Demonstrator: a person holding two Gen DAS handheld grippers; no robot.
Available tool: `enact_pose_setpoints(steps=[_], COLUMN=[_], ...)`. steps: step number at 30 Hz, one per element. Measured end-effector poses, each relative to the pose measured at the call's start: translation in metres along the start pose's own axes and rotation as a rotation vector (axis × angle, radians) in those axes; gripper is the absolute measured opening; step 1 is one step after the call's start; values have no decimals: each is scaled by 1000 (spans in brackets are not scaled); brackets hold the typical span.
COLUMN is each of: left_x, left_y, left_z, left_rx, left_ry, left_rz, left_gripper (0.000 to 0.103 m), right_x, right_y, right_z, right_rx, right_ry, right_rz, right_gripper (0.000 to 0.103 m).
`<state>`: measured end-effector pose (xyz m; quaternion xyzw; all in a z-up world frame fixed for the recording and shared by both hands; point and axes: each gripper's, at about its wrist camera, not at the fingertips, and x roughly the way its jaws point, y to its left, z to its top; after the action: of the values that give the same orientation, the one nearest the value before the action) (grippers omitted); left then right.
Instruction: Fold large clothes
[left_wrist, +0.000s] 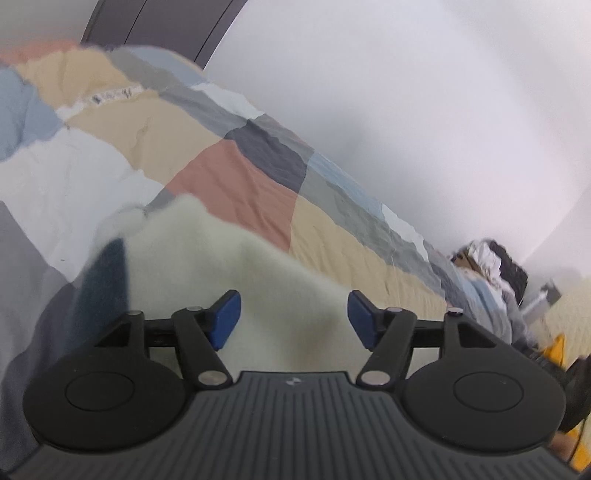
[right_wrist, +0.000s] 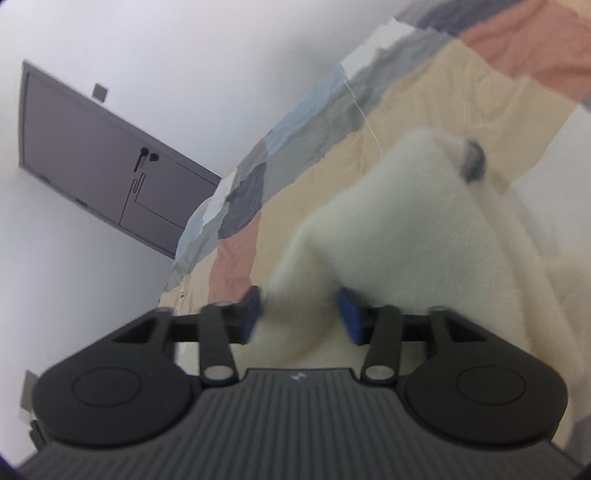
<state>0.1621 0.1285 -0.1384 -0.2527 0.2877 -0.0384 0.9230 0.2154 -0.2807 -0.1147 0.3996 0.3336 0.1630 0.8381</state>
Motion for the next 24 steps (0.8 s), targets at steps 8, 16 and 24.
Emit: enact_pose_setpoints(steps=[8,16,24], left_x=[-25,-10,16], left_y=[-16,-21,-20], left_z=[-22,-28,-34], left_rx=[75,193,269], left_ry=[26,43,68], left_rz=[55,134,183], left_gripper=[75,75,75], right_x=[-23,-5,31], right_y=[40,63,55], right_z=[-40,-60,-62], right_rx=[-262,-559,-629], right_ry=[46,45,66], right_rz=[-46,-205,-262], right_gripper=[74,74,79])
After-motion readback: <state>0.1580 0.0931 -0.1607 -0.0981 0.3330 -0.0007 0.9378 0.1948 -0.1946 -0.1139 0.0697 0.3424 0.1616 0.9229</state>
